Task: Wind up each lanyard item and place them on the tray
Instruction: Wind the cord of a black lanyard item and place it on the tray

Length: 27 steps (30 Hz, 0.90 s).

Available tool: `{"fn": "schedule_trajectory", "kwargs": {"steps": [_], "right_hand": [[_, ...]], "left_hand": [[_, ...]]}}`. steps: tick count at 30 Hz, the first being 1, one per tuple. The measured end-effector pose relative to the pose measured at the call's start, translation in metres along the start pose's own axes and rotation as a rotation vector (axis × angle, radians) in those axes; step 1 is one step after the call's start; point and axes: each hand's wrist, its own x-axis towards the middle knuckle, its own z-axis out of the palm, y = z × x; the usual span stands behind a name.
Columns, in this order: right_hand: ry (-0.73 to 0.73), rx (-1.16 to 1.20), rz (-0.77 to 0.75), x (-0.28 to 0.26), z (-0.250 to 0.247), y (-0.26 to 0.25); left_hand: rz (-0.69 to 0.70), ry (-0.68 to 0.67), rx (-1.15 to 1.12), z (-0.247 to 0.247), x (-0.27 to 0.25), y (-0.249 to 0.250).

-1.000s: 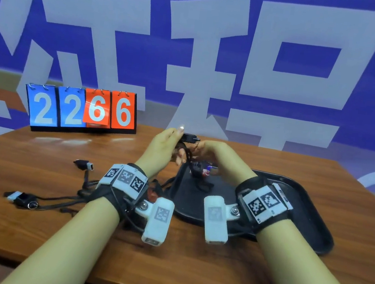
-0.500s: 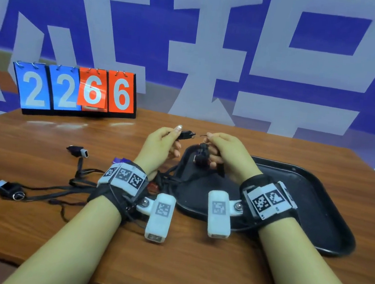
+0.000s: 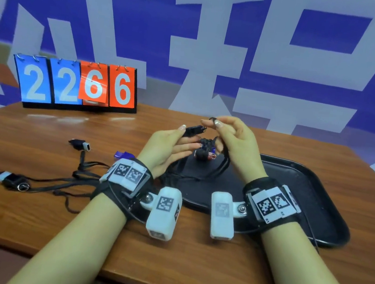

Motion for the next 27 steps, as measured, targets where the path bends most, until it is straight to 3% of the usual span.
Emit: {"fn": "schedule_trajectory", "kwargs": {"steps": [6,10,15,24,27], "right_hand": [[0.023,-0.037,-0.011,-0.002,0.007,0.007],[-0.024,-0.119,-0.020,-0.004,0.005,0.010],[-0.068,-0.116,0.064,-0.009,0.011,0.017],[0.006,0.037,0.223,-0.008,0.015,0.024],[-0.069,0.050,0.245,-0.010,0.013,0.024]], "left_hand": [[0.020,-0.040,-0.034,0.003,-0.005,-0.011],[0.019,0.011,-0.065,-0.003,-0.006,-0.013],[0.067,0.037,-0.038,-0.007,-0.007,-0.015],[0.096,0.011,-0.037,-0.005,-0.010,-0.014],[0.092,-0.013,-0.023,-0.007,-0.009,-0.015]]}}
